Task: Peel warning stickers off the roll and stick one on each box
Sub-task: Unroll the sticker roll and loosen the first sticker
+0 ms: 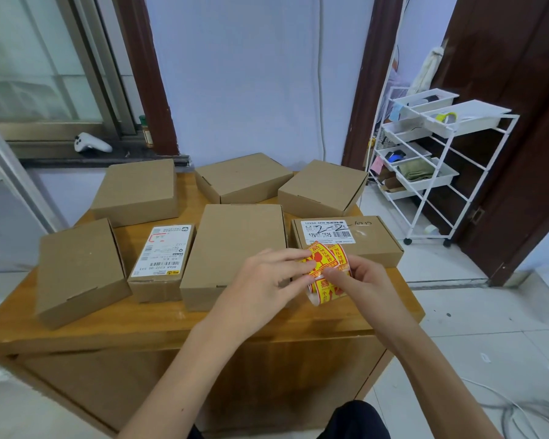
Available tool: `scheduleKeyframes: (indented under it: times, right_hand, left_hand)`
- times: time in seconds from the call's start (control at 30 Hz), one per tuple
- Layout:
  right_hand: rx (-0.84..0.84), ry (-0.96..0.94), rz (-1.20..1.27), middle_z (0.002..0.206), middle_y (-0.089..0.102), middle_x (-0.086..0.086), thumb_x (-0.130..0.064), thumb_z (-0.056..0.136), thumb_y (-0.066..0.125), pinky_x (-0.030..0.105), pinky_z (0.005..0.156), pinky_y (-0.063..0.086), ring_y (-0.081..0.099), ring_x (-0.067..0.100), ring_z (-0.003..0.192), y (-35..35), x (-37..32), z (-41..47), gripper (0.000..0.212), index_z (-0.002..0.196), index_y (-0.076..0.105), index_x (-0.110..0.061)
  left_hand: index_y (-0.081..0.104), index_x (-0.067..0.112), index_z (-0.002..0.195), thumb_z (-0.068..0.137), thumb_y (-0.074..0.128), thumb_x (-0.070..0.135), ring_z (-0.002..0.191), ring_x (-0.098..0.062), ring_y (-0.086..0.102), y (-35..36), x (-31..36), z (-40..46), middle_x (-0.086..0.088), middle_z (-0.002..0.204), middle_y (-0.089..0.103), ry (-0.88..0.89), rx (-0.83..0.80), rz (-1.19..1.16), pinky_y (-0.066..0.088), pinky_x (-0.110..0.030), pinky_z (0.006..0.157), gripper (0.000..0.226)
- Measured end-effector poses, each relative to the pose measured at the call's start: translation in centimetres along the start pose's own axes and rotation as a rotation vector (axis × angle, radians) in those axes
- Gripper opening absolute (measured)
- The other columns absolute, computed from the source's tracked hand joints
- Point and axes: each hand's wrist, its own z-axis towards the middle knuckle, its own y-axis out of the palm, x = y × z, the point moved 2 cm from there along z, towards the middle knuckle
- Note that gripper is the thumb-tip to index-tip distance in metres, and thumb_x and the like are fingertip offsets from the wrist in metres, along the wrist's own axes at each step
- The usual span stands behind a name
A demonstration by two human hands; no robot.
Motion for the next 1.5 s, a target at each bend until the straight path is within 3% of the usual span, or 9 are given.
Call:
scheduleKeyframes:
  times: [0.13,0.27,0.33,0.43,0.73,0.97,1.07,1.23,1.5]
  right_hand:
    - [0.01,-0.002,0.005,0.081,0.077,0.004,-0.014,0.09,0.059,0.017,0.064,0.055,0.07,0.008,0.071,-0.4,0.0,-0.1,0.015,0.095,0.072,-0.018]
    - [-0.009,0.005,-0.032,0.086,0.077,0.005,-0.015,0.09,0.059,0.012,0.061,0.052,0.071,0.006,0.072,-0.7,0.0,-0.2,0.016,0.1,0.072,-0.015]
    - [-0.022,0.0,-0.046,0.087,0.077,0.006,-0.016,0.089,0.059,0.012,0.062,0.052,0.071,0.006,0.072,-0.7,-0.1,-0.3,0.017,0.101,0.071,-0.014]
    - [-0.024,-0.003,-0.034,0.087,0.077,0.007,-0.018,0.09,0.059,0.013,0.063,0.052,0.071,0.007,0.071,-0.6,-0.1,-0.4,0.018,0.099,0.072,-0.012]
    - [-0.022,0.01,-0.007,0.087,0.077,0.009,-0.021,0.091,0.056,0.015,0.063,0.054,0.072,0.009,0.073,-0.7,0.0,-0.4,0.021,0.102,0.072,-0.011]
    - [-0.038,0.015,0.004,0.09,0.078,0.008,-0.024,0.09,0.055,0.013,0.066,0.053,0.073,0.011,0.079,-0.9,0.0,-0.6,0.026,0.103,0.072,-0.01]
    - [-0.02,0.02,-0.008,0.089,0.078,0.006,-0.028,0.09,0.055,0.013,0.066,0.054,0.073,0.013,0.08,-0.9,0.0,-0.4,0.026,0.102,0.073,-0.012]
    - [0.016,0.029,-0.01,0.09,0.078,0.005,-0.029,0.092,0.054,0.018,0.07,0.056,0.073,0.015,0.081,-0.7,0.0,-0.1,0.026,0.101,0.073,-0.013]
    - [0.042,0.057,0.069,0.093,0.076,0.014,-0.032,0.09,0.056,0.038,0.089,0.053,0.07,0.033,0.094,-0.6,0.4,-0.1,0.029,0.097,0.074,-0.01]
  left_hand:
    - [0.065,0.026,0.12,0.087,0.062,0.033,0.11,0.0,0.051,0.2,0.3,0.1,0.011,0.13,0.06,0.069,-0.022,0.097,0.043,-0.011,0.086,0.034]
    - [0.067,0.024,0.118,0.088,0.063,0.032,0.104,0.003,0.047,0.0,0.2,0.4,0.01,0.127,0.063,0.089,-0.015,0.116,0.046,-0.015,0.085,0.031]
    - [0.068,0.023,0.116,0.088,0.063,0.035,0.106,0.001,0.048,0.0,0.2,0.5,0.01,0.125,0.064,0.101,-0.011,0.127,0.048,-0.019,0.087,0.031]
    - [0.065,0.026,0.116,0.086,0.064,0.04,0.115,-0.001,0.046,0.2,0.2,0.6,0.011,0.125,0.06,0.109,-0.028,0.127,0.038,-0.012,0.092,0.033]
    - [0.067,0.024,0.114,0.087,0.065,0.032,0.114,-0.004,0.055,-0.3,0.3,0.2,0.008,0.124,0.064,0.116,-0.045,0.081,0.049,-0.027,0.096,0.028]
    - [0.071,0.024,0.108,0.09,0.06,0.031,0.105,0.009,0.057,-0.6,0.2,-0.1,0.013,0.111,0.069,-0.052,0.015,-0.138,0.049,-0.008,0.082,0.022]
    - [0.066,0.024,0.115,0.091,0.049,0.04,0.095,0.007,0.059,-0.2,0.1,-0.2,0.012,0.108,0.068,-0.071,0.017,-0.019,0.047,-0.005,0.074,0.034]
    - [0.066,0.018,0.111,0.093,0.052,0.032,0.095,-0.006,0.06,0.3,0.0,-0.1,0.003,0.103,0.07,-0.035,0.156,0.166,0.039,-0.006,0.075,0.027]
    - [0.067,0.015,0.107,0.089,0.058,0.03,0.109,-0.006,0.057,0.4,0.5,-0.2,0.001,0.113,0.069,0.169,0.109,0.159,0.042,-0.01,0.091,0.025]
